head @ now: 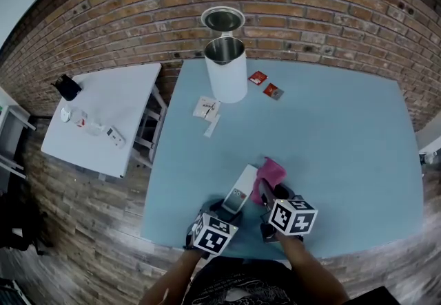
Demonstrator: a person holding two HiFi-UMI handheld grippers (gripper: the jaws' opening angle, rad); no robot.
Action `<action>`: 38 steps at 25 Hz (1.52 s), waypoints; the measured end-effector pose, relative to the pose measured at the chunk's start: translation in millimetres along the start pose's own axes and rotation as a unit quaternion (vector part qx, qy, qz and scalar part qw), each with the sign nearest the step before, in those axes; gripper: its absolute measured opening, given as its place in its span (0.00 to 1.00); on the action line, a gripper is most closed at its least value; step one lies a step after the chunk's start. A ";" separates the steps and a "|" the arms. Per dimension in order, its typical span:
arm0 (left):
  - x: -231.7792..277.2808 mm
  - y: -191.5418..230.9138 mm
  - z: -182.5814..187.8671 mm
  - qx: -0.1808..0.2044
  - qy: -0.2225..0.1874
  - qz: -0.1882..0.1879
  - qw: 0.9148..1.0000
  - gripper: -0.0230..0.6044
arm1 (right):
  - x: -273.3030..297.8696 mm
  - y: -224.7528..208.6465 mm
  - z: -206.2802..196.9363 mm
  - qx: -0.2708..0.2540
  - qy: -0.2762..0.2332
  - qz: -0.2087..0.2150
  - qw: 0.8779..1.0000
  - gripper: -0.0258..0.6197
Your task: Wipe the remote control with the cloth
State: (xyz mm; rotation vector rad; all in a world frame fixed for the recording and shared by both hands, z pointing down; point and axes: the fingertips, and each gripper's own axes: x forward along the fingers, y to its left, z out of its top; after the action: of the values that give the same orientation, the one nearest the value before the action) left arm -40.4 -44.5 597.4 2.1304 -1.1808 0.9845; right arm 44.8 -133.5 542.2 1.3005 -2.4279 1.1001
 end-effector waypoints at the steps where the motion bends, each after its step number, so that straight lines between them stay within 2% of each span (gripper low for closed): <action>1: 0.0 0.0 -0.1 0.000 0.000 0.000 1.000 0.49 | -2.0 2.8 -2.7 0.011 -0.003 0.004 1.000 0.14; 10: 0.1 0.0 -0.3 -0.003 0.000 0.001 1.000 0.49 | -14.6 30.1 -34.9 0.038 0.005 0.043 0.998 0.14; 15: 0.2 0.2 -0.4 -0.003 -0.001 0.002 1.000 0.49 | -17.9 37.1 -43.6 0.028 0.015 0.054 0.998 0.14; 19: 0.1 -0.2 -1.3 -0.003 -0.002 0.002 1.000 0.49 | -18.2 27.6 -31.3 0.000 0.017 0.043 0.999 0.14; 23: -0.7 0.3 -1.3 -0.003 -0.002 0.001 1.000 0.49 | -12.6 -1.2 5.0 -0.075 0.022 0.007 0.997 0.14; 27: -0.8 0.4 -0.8 -0.002 -0.003 0.000 1.000 0.49 | 1.8 -23.4 35.6 -0.170 0.061 -0.003 0.983 0.14; 32: -0.7 -0.6 -0.5 -0.001 -0.002 -0.002 1.000 0.49 | 28.4 -24.6 41.5 -0.216 0.134 0.043 0.966 0.14; 36: -1.6 0.3 0.4 0.000 -0.001 -0.002 1.000 0.49 | 50.3 -19.4 37.7 -0.281 0.177 0.062 0.941 0.14; 38: -1.0 -0.3 1.0 0.001 -0.002 -0.003 1.000 0.49 | 58.4 -17.1 35.8 -0.295 0.192 0.073 0.933 0.14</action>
State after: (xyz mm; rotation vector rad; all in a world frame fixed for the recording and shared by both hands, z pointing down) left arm -40.1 -44.5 596.0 2.1365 -1.1753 0.9807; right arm 29.3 -201.6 552.9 0.6534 -2.3032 0.5051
